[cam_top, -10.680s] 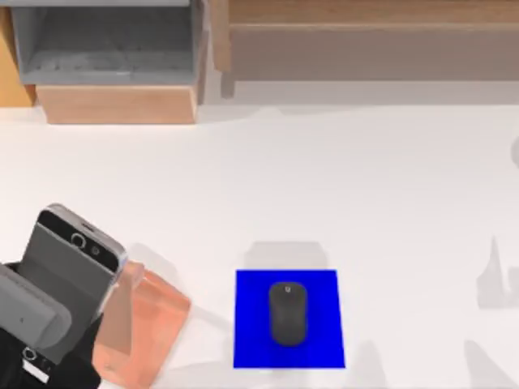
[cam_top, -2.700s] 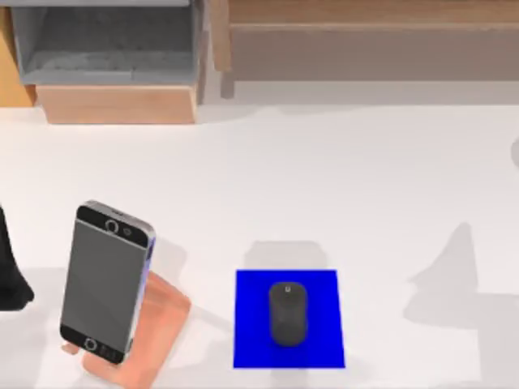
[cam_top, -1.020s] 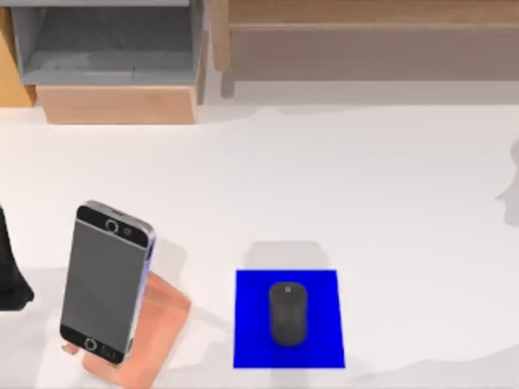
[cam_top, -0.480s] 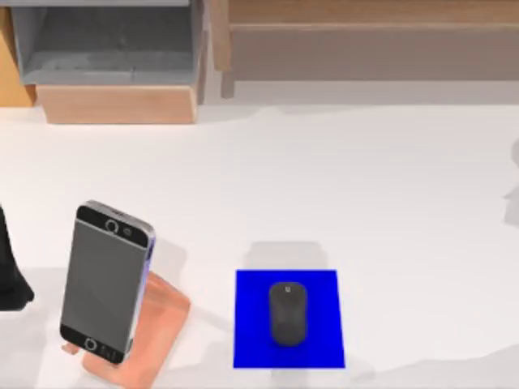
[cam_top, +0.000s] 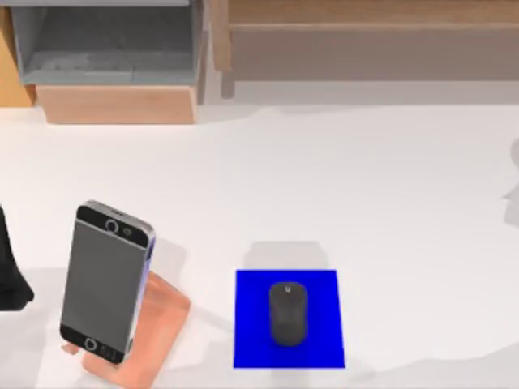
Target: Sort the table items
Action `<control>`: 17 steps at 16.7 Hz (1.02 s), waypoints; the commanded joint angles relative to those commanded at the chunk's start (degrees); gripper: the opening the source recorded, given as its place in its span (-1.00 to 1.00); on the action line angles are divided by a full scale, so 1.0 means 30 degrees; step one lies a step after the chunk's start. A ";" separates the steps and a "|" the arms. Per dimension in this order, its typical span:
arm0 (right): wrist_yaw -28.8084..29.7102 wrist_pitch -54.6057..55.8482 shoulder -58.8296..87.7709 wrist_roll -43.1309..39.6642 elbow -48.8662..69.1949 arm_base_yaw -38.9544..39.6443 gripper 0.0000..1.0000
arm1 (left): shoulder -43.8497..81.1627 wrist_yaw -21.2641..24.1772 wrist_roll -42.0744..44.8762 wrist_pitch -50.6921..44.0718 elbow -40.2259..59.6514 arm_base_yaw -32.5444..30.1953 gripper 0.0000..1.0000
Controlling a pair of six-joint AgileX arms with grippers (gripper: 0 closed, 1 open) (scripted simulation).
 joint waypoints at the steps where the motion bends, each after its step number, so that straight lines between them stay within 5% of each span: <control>1: 0.0000 0.0000 0.0000 0.0000 0.0000 0.0000 -1.00 | 0.0000 0.0000 0.0000 0.0000 0.0000 0.0000 1.00; 17: -0.0061 -0.0580 -0.1206 0.0234 0.0200 0.0235 -1.00 | 0.0000 0.0000 0.0000 0.0000 0.0000 0.0000 1.00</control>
